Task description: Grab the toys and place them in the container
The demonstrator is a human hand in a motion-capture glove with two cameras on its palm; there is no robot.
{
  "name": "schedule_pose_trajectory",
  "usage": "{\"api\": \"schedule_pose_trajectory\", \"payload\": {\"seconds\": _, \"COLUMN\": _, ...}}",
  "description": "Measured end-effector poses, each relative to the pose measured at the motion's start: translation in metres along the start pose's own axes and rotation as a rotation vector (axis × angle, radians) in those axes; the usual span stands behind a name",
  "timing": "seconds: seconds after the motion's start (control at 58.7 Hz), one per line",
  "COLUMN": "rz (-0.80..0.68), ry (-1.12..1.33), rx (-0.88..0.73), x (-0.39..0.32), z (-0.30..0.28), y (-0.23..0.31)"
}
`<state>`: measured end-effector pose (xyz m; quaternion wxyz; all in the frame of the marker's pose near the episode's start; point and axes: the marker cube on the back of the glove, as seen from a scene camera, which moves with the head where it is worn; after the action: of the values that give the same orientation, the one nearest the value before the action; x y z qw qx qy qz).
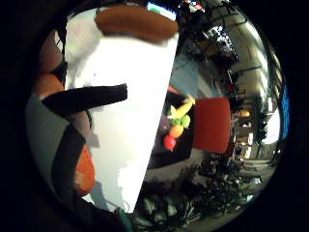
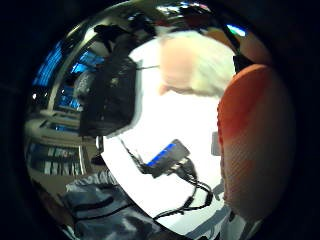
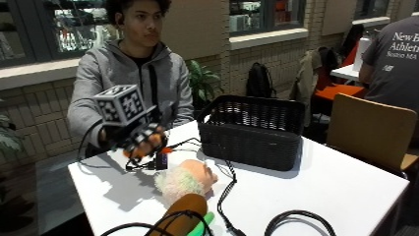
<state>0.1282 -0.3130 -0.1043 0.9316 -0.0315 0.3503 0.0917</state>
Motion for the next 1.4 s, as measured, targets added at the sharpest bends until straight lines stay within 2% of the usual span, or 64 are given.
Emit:
{"api": "schedule_pose_trajectory", "payload": {"seconds": 0.085, "rz": -0.149, "ry": -0.068, "rx": 0.075, "x": -0.074, "z": -0.022, "y": -0.009}}
{"api": "schedule_pose_trajectory", "payload": {"seconds": 0.205, "rz": -0.416, "ry": -0.100, "rx": 0.067, "x": -0.166, "z": -0.053, "y": -0.042}}
{"api": "schedule_pose_trajectory", "payload": {"seconds": 0.29, "rz": -0.537, "ry": -0.009, "rx": 0.083, "x": -0.208, "z": -0.060, "y": -0.076}}
{"api": "schedule_pose_trajectory", "payload": {"seconds": 0.375, "rz": -0.489, "ry": -0.101, "rx": 0.044, "x": -0.261, "z": -0.059, "y": -0.094}}
{"api": "schedule_pose_trajectory", "payload": {"seconds": 0.46, "rz": -0.524, "ry": -0.068, "rx": 0.023, "x": -0.295, "z": -0.048, "y": -0.103}}
{"api": "schedule_pose_trajectory", "payload": {"seconds": 0.699, "rz": -0.560, "ry": 0.024, "rx": 0.037, "x": -0.320, "z": -0.034, "y": -0.107}}
{"api": "schedule_pose_trajectory", "payload": {"seconds": 0.835, "rz": -0.462, "ry": 0.209, "rx": -0.015, "x": -0.304, "z": -0.036, "y": -0.110}}
{"api": "schedule_pose_trajectory", "payload": {"seconds": 0.972, "rz": -0.549, "ry": 0.152, "rx": -0.053, "x": -0.272, "z": -0.035, "y": -0.094}}
{"api": "schedule_pose_trajectory", "payload": {"seconds": 1.023, "rz": -0.528, "ry": 0.085, "rx": -0.073, "x": -0.256, "z": -0.034, "y": -0.084}}
{"api": "schedule_pose_trajectory", "payload": {"seconds": 1.227, "rz": -0.208, "ry": 0.140, "rx": -0.110, "x": -0.127, "z": -0.032, "y": -0.078}}
{"api": "schedule_pose_trajectory", "payload": {"seconds": 1.312, "rz": -0.050, "ry": 0.100, "rx": -0.182, "x": -0.066, "z": -0.023, "y": -0.089}}
{"api": "schedule_pose_trajectory", "payload": {"seconds": 1.398, "rz": 0.022, "ry": 0.089, "rx": -0.250, "x": -0.032, "z": 0.000, "y": -0.089}}
